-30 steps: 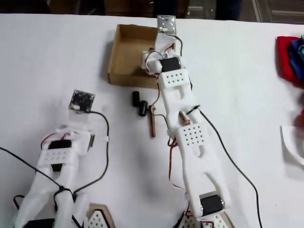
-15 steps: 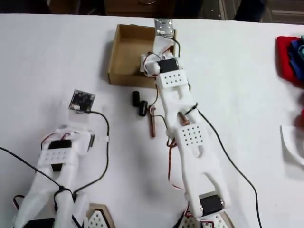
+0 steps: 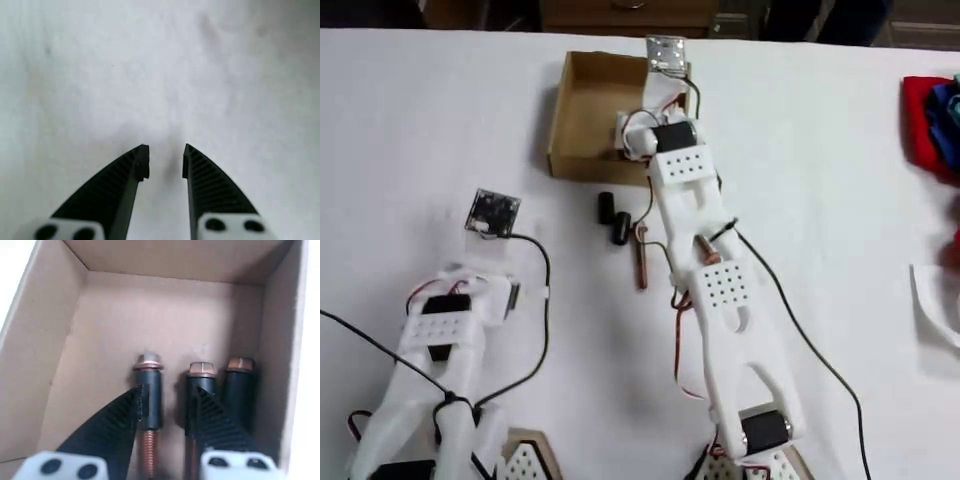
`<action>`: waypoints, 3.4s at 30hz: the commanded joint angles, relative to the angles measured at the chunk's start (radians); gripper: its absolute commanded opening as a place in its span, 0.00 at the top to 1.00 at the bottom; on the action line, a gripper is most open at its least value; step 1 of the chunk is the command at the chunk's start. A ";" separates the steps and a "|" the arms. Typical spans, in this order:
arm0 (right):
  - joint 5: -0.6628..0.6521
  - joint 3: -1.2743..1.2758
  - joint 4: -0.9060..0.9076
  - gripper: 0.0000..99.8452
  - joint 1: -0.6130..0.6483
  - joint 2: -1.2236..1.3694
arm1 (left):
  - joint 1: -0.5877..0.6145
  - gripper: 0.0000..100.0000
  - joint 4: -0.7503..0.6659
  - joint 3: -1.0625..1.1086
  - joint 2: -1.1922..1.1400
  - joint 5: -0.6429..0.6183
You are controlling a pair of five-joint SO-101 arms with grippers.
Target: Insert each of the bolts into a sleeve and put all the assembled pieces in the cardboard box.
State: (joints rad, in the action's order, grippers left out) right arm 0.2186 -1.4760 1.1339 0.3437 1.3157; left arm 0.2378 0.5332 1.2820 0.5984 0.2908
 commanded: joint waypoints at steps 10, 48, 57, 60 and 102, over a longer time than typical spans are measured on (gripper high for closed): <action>0.002 -0.180 0.114 0.91 0.022 -0.058 | 0.008 0.87 -0.017 -0.002 0.006 -0.006; -0.147 0.000 -0.111 0.91 0.114 0.053 | 0.006 0.87 -0.018 0.008 0.012 -0.006; -0.232 0.012 -0.111 0.92 0.087 0.050 | 0.006 0.87 -0.018 0.008 0.012 -0.006; -0.232 0.006 -0.108 0.92 0.061 0.045 | 0.006 0.87 -0.018 0.008 0.012 -0.006; -0.238 0.028 -0.128 0.92 0.038 0.021 | 0.006 0.87 -0.018 0.008 0.012 -0.006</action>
State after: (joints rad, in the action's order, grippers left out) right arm -0.0115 -1.4408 1.0157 0.4097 1.3525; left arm 0.2378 0.5301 1.2927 0.5984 0.2908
